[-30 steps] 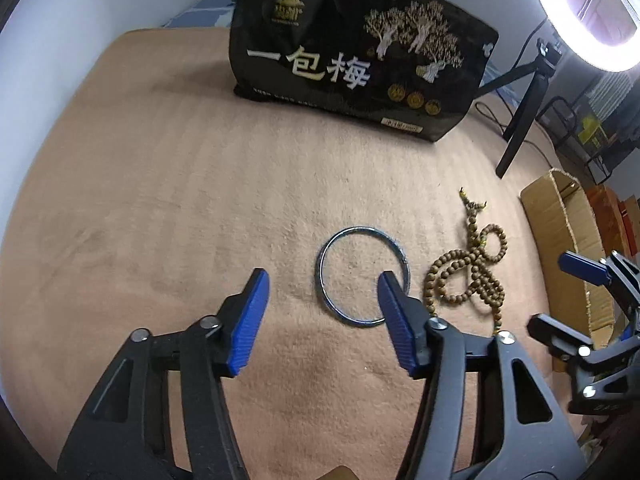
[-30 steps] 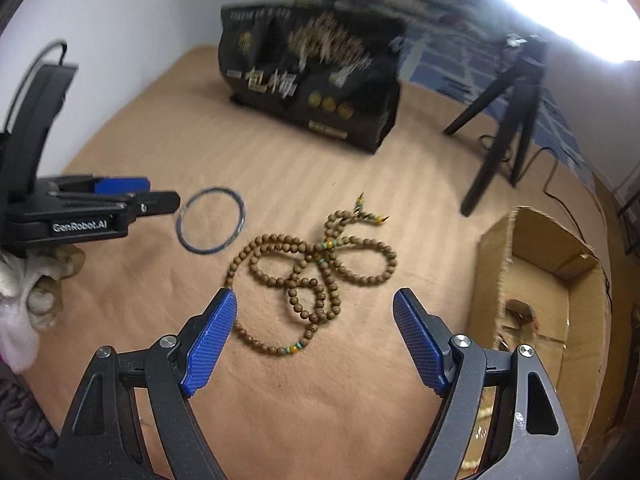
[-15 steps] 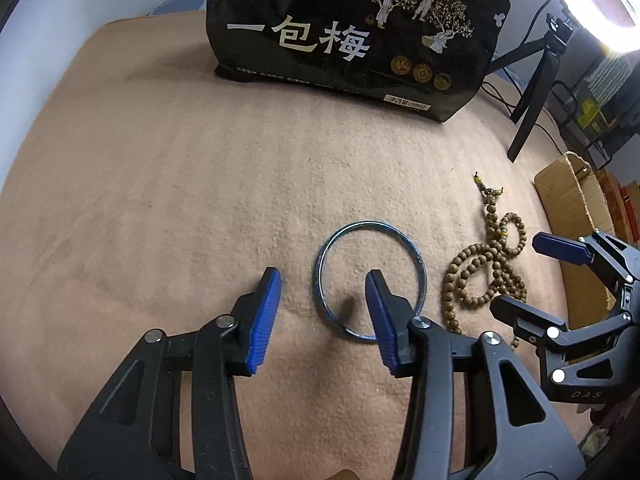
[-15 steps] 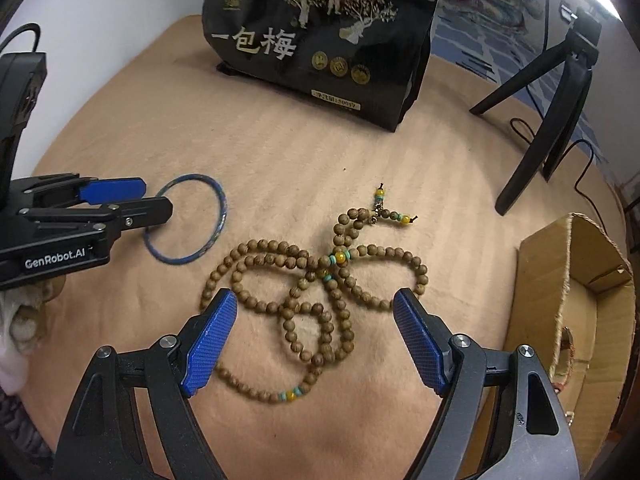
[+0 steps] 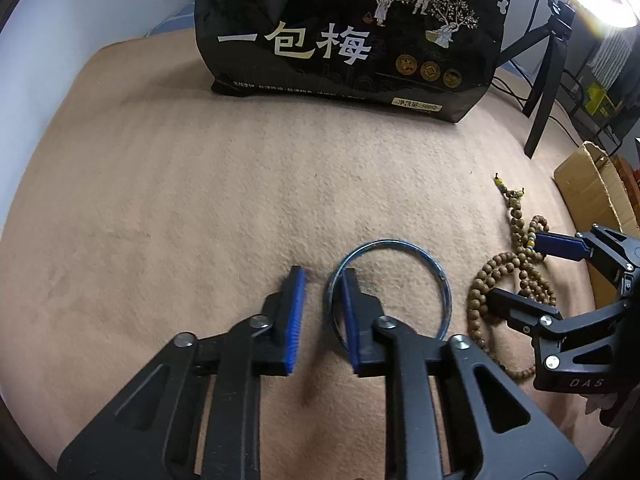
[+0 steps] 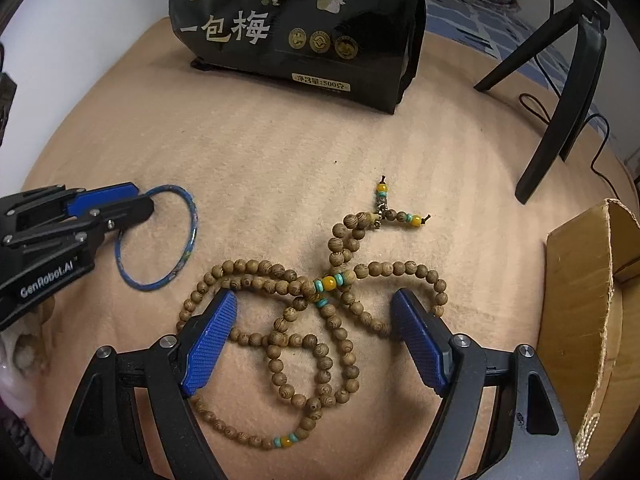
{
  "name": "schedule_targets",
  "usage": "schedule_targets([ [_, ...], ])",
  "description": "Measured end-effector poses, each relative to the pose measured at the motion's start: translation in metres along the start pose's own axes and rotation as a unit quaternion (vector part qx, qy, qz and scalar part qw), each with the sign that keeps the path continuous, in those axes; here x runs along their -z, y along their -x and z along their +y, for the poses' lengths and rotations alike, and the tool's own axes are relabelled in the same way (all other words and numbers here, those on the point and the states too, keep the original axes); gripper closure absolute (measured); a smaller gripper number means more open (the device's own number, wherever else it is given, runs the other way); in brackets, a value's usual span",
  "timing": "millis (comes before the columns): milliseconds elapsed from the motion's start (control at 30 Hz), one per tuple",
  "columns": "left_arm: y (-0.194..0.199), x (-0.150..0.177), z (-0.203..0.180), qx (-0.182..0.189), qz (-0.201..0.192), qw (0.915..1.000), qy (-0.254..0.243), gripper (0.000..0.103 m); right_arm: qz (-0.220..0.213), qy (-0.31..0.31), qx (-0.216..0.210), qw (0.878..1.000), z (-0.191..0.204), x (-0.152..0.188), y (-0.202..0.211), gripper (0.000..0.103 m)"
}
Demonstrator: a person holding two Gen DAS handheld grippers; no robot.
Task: Organize jewelry
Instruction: 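Close the right tool on the prayer beads while the left tool grasps the blue bangle, then lift and carry the prayer beads and blue bangle over the box with both tools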
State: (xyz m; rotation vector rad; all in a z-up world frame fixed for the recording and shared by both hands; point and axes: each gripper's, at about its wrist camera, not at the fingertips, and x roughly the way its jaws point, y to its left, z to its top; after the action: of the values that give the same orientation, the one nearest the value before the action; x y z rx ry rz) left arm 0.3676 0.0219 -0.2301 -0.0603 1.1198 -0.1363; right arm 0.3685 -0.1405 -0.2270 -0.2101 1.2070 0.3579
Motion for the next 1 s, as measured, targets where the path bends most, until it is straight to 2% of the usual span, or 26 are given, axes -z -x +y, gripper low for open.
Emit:
schedule_targets([
  [67, 0.0, 0.0, 0.001, -0.002, -0.002, 1.0, 0.001, 0.095, -0.004, 0.001, 0.001, 1.0, 0.002, 0.003, 0.0, 0.027],
  [133, 0.001, 0.0, 0.002, -0.002, -0.003, 1.0, 0.0, 0.097, -0.008, -0.004, 0.001, 1.0, 0.0, 0.005, 0.002, 0.04],
  [200, 0.002, 0.0, 0.001, -0.006, -0.005, 1.0, -0.003, 0.099, -0.012, -0.009, -0.01, 1.0, 0.001, 0.01, 0.006, 0.066],
  [233, 0.002, 0.001, 0.0, -0.007, -0.006, 0.9999, -0.003, 0.1, -0.014, -0.013, -0.015, 1.0, 0.0, 0.011, 0.007, 0.074],
  [267, 0.003, 0.001, 0.0, -0.008, -0.007, 0.9999, -0.004, 0.101, -0.014, -0.017, -0.023, 0.999, 0.0, 0.011, 0.008, 0.087],
  [300, 0.004, 0.002, 0.0, -0.008, -0.007, 0.9999, -0.004, 0.101, -0.014, -0.019, -0.031, 0.999, 0.0, 0.012, 0.008, 0.092],
  [567, 0.017, 0.008, 0.001, -0.006, -0.014, 0.9999, 0.004, 0.101, -0.028, -0.04, -0.055, 0.997, 0.0, 0.022, 0.018, 0.092],
  [1000, 0.078, 0.015, -0.006, 0.004, -0.057, 0.9983, -0.002, 0.102, -0.095, -0.056, -0.081, 0.991, -0.006, 0.042, 0.091, 0.093],
])
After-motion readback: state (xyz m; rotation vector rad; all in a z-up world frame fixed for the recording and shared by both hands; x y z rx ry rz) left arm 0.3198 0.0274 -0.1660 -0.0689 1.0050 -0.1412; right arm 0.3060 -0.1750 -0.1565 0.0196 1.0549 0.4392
